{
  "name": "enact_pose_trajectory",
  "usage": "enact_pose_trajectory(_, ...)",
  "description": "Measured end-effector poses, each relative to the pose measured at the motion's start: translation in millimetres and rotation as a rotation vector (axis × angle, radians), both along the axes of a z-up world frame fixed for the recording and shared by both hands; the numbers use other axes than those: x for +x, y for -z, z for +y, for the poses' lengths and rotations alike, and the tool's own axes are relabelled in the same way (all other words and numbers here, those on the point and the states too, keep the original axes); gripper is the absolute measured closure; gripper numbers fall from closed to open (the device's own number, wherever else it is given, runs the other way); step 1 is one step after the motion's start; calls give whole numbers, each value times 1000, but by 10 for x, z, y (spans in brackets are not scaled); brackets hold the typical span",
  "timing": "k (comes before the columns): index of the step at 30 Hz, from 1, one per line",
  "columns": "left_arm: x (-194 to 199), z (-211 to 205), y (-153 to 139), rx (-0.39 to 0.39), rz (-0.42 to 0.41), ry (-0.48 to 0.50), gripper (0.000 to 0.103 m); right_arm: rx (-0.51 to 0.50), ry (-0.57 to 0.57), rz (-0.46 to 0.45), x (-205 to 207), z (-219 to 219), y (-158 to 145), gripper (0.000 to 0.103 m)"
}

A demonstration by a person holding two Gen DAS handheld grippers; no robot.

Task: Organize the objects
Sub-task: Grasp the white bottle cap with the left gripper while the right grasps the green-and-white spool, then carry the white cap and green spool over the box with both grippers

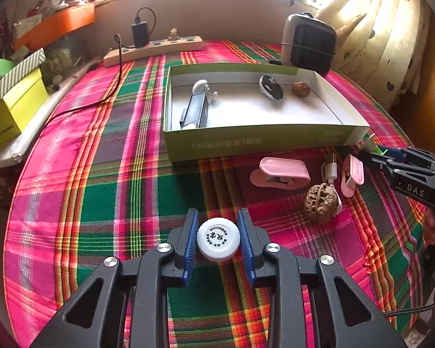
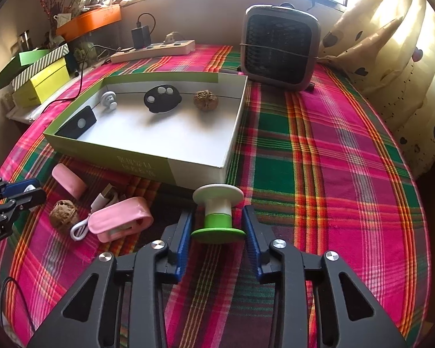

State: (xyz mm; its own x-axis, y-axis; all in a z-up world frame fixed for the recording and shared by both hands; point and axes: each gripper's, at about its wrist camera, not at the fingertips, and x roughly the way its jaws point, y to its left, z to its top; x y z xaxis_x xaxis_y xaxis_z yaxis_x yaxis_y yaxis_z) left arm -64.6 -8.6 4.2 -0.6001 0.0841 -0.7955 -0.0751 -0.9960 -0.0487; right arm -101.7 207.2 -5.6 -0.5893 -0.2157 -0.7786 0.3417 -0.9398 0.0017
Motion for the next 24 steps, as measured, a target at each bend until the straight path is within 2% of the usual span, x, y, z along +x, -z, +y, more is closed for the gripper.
enact_pose_trajectory(24, 0, -13, -100, 22, 16, 6, 78, -37, 1, 16, 63, 30, -65, 68)
